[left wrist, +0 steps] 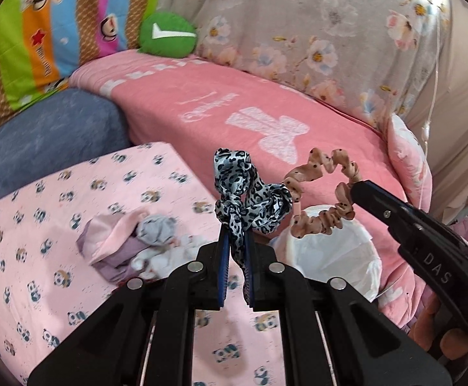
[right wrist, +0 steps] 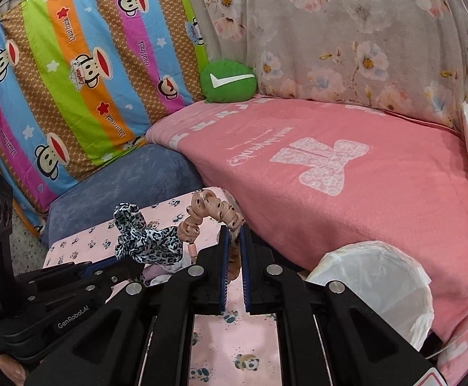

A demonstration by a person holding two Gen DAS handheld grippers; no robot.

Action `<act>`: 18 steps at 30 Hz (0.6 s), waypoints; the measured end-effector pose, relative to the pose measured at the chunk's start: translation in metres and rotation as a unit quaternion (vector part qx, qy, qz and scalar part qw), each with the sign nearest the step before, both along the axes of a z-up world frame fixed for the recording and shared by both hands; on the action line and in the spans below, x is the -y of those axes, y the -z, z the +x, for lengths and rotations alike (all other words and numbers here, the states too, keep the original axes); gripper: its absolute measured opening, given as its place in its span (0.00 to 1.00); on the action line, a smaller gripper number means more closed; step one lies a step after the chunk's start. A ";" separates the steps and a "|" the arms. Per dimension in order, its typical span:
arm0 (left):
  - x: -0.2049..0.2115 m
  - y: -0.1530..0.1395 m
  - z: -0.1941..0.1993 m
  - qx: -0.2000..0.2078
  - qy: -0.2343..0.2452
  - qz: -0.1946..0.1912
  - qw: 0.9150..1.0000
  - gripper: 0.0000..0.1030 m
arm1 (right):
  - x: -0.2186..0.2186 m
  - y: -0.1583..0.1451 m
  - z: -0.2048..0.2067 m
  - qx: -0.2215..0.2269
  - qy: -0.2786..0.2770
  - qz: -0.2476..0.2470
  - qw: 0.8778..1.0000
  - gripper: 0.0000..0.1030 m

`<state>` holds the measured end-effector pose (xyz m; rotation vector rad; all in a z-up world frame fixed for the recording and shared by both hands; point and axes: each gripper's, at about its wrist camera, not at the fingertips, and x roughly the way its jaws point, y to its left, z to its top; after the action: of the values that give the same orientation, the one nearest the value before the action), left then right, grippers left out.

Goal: Collect trash
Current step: 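Lift both scrunchies and carry them with both tools over the bin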

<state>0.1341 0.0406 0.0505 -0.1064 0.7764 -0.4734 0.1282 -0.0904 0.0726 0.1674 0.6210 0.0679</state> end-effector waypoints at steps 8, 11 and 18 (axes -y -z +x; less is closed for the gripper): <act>0.053 -0.016 -0.006 0.020 0.045 0.007 0.999 0.08 | 0.056 -0.010 -0.021 0.013 0.048 -0.003 0.999 0.08; 0.073 -0.018 -0.008 0.023 0.059 0.013 0.998 0.08 | 0.079 -0.011 -0.030 0.015 0.066 0.000 0.998 0.08; 0.113 -0.020 -0.014 0.027 0.090 0.021 0.995 0.08 | 0.126 -0.007 -0.046 0.015 0.104 0.006 0.994 0.08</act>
<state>0.1196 -0.0724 0.0710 0.0155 0.7466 -0.6271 0.0826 -0.2160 0.0799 0.2409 0.5701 -0.1265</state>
